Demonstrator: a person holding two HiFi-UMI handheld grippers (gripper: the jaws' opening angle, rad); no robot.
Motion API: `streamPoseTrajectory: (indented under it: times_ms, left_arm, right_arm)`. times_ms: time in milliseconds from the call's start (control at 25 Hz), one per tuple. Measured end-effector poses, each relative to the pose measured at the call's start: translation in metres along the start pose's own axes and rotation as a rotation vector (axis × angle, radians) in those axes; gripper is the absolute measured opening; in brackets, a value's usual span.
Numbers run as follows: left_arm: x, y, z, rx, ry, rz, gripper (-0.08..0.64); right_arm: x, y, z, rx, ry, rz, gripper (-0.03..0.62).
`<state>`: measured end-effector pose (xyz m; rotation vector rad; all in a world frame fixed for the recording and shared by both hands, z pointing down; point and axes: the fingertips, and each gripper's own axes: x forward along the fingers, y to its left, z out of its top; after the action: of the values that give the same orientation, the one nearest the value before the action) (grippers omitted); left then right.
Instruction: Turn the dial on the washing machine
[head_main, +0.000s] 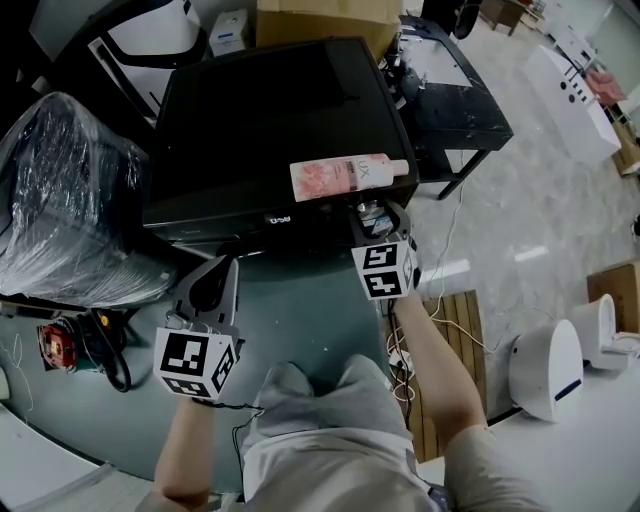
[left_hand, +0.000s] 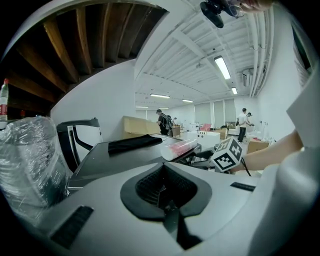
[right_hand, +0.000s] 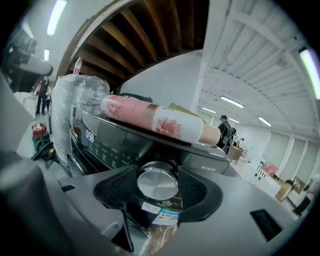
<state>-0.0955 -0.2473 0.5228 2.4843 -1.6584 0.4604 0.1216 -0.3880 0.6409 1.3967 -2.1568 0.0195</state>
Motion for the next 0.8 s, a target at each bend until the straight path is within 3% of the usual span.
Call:
streamPoseTrajectory:
  times_ms: [200,400,560,800]
  left_arm:
    - [0.0,-0.004,-0.001,-0.049,0.014,-0.024,0.018]
    - [-0.001,-0.008,-0.003,-0.043,0.037,-0.038,0.018]
    - [0.0,-0.015,-0.007,-0.115,0.055,-0.082,0.018]
    - [0.006,-0.022,-0.011,-0.097,0.077,-0.101,0.018]
  right_arm:
    - [0.001,0.004,0.001,-0.15,-0.006,-0.038,0.275]
    - [0.002,0.01,-0.002,-0.33,-0.022,-0.085,0.275]
    - [0.004,0.016,-0.004,-0.497,-0.039,-0.115,0.276]
    - [0.006,0.02,-0.009,-0.695,-0.021,-0.14,0.279]
